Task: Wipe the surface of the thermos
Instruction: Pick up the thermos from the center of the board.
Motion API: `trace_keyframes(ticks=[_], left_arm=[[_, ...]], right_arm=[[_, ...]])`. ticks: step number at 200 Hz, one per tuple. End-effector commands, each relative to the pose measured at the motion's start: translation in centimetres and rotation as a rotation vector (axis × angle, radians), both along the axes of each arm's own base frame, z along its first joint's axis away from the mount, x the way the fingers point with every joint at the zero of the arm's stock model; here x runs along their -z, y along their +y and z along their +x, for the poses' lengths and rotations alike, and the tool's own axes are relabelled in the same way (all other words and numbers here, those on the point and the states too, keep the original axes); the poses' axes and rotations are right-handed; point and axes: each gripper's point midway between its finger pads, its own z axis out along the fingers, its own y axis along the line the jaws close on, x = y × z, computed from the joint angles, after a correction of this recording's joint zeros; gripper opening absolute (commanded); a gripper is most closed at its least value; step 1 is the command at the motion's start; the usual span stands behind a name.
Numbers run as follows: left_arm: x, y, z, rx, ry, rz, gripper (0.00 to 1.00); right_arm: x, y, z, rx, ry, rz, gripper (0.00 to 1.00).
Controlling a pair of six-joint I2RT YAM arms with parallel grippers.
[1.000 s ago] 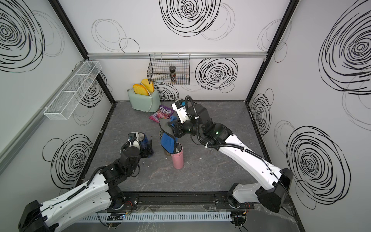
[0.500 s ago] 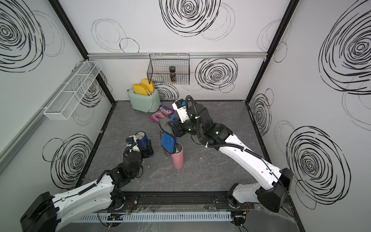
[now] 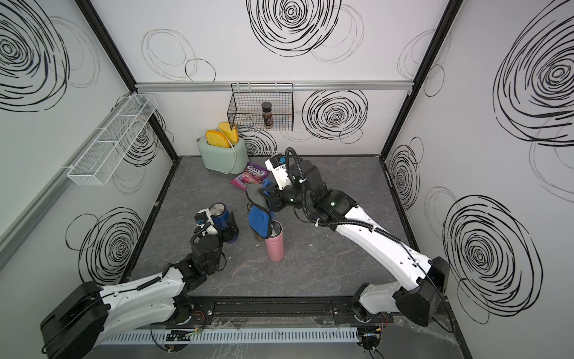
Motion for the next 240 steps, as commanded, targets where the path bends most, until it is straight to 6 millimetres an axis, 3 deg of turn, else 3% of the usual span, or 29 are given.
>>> trace_keyframes(ticks=[1,35,45,65,87,123,187,240], left_arm=[[-1.4,0.2,0.5,-0.038,-0.06,-0.049,0.97],[-0.7,0.4,0.7,-0.062,-0.054,-0.042,1.0],[-0.8,0.5,0.7,-0.063,-0.059,-0.043,0.94],[-1.3,0.4,0.7,-0.053,-0.078,-0.042,0.75],[-1.1,0.1,1.4,-0.029,-0.048,-0.028,0.35],[-2.3,-1.0,1.9,0.051,-0.032,0.006,0.0],[-8.9,-1.8,-1.2,0.147,-0.084,0.041,0.0],[-13.7,-6.2,-4.7,0.485,-0.092,0.037,0.02]], right_arm=[[-0.7,0.1,0.4,0.001,-0.02,0.025,0.0],[-0.2,-0.1,0.5,0.005,-0.017,0.015,0.0],[-0.1,-0.2,0.6,0.006,-0.016,0.012,0.0],[-0.2,-0.2,0.6,0.006,-0.018,0.013,0.0],[-0.4,-0.1,0.7,0.007,-0.022,0.016,0.0],[-0.6,0.7,1.2,-0.005,-0.017,0.015,0.0],[-4.0,4.6,0.9,-0.088,-0.09,0.025,0.0],[-9.7,8.3,-3.9,-0.174,-0.237,0.029,0.0]])
